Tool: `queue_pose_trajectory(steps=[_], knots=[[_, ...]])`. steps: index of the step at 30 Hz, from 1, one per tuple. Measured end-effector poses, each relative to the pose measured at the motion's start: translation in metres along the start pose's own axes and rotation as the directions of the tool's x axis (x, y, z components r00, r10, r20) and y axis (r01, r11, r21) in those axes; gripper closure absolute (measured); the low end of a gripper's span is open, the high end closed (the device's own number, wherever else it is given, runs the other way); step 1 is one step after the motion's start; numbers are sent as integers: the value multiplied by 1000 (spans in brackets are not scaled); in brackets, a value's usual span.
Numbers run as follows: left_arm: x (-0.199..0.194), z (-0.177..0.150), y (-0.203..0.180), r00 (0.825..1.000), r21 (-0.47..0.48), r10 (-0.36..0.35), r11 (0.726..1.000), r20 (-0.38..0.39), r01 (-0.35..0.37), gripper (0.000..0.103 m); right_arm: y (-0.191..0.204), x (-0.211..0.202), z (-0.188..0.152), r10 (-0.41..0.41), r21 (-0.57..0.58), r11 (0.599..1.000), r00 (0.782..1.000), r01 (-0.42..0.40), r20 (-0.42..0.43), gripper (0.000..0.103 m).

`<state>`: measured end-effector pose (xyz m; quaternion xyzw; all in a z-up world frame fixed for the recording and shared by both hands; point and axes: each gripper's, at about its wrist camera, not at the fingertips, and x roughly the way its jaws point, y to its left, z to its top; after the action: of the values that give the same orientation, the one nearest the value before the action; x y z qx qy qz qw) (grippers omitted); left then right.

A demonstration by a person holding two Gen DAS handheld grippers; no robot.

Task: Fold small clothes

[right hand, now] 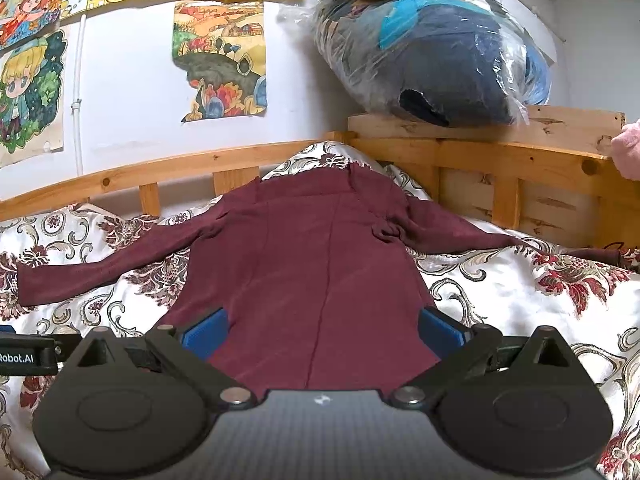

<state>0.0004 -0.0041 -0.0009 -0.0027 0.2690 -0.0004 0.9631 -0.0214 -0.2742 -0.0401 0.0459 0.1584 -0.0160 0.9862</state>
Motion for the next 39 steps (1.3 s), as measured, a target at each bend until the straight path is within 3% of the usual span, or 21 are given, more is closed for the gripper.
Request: queue_pose_trajectory(steps=[39], knots=[[2, 0, 3, 1000, -22, 10, 1000, -16, -11, 1, -2, -1, 1, -7, 12, 1000, 1000, 7, -2, 0]])
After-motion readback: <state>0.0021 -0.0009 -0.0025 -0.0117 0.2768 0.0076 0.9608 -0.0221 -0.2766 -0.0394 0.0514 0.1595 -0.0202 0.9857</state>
